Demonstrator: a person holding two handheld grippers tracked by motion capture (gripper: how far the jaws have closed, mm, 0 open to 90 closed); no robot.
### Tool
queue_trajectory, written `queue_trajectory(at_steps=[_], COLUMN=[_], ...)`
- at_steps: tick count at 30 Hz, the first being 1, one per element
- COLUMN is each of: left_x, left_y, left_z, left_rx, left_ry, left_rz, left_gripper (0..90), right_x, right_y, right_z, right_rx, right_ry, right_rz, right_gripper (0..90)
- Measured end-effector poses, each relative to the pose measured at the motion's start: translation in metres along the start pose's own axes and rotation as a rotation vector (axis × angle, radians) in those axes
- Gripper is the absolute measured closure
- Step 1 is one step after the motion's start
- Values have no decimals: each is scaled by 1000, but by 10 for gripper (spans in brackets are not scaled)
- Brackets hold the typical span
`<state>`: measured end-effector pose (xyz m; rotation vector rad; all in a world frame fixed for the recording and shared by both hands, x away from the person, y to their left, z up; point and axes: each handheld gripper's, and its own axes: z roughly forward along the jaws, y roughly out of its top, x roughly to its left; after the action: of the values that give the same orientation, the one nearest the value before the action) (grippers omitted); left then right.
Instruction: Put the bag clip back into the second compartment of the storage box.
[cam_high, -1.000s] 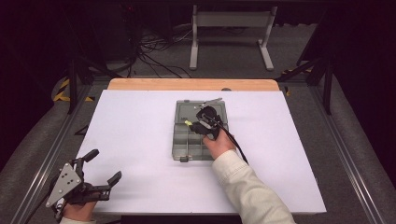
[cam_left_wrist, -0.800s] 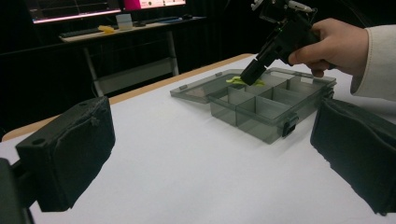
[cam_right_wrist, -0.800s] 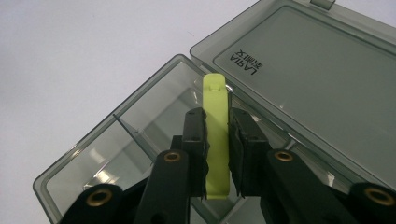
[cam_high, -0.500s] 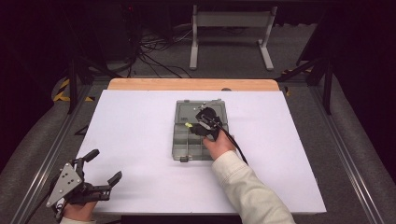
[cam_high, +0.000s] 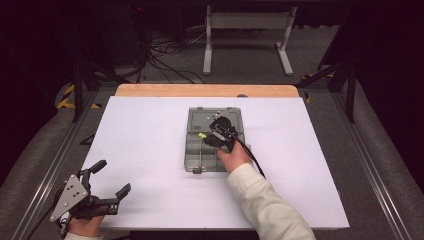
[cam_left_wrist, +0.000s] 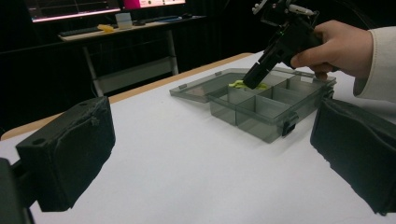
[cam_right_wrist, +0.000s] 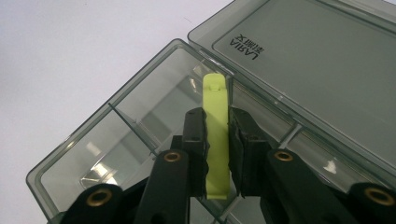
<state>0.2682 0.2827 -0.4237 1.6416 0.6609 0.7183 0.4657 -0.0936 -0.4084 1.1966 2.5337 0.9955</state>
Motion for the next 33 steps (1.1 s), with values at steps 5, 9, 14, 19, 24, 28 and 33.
queue_trajectory(at_steps=[5,9,14,19,24,28,33], left_x=[0,0,0,0,0,0,0], left_y=[0,0,0,1,1,1,1], left_z=[0,0,1,2,2,2,2], left_rx=[2,2,1,1,-3,-3,-3], left_ry=[-1,-2,-5,-7,-7,-6,-5], left_rz=[1,-1,-2,-1,-4,-2,-2], left_gripper=[5,5,5,5,5,5,5], right_x=[0,0,1,4,9,17,24], right_y=[-1,-1,0,1,2,1,0], right_z=[0,-1,-4,-11,-27,-41,-55], right_rx=[2,-4,-17,-36,-84,-122,-158], right_ry=[-3,-4,-10,-14,-10,-34,-26], right_rz=[8,6,-2,-14,-43,-93,-107], right_gripper=[777,749,718,649,503,396,333])
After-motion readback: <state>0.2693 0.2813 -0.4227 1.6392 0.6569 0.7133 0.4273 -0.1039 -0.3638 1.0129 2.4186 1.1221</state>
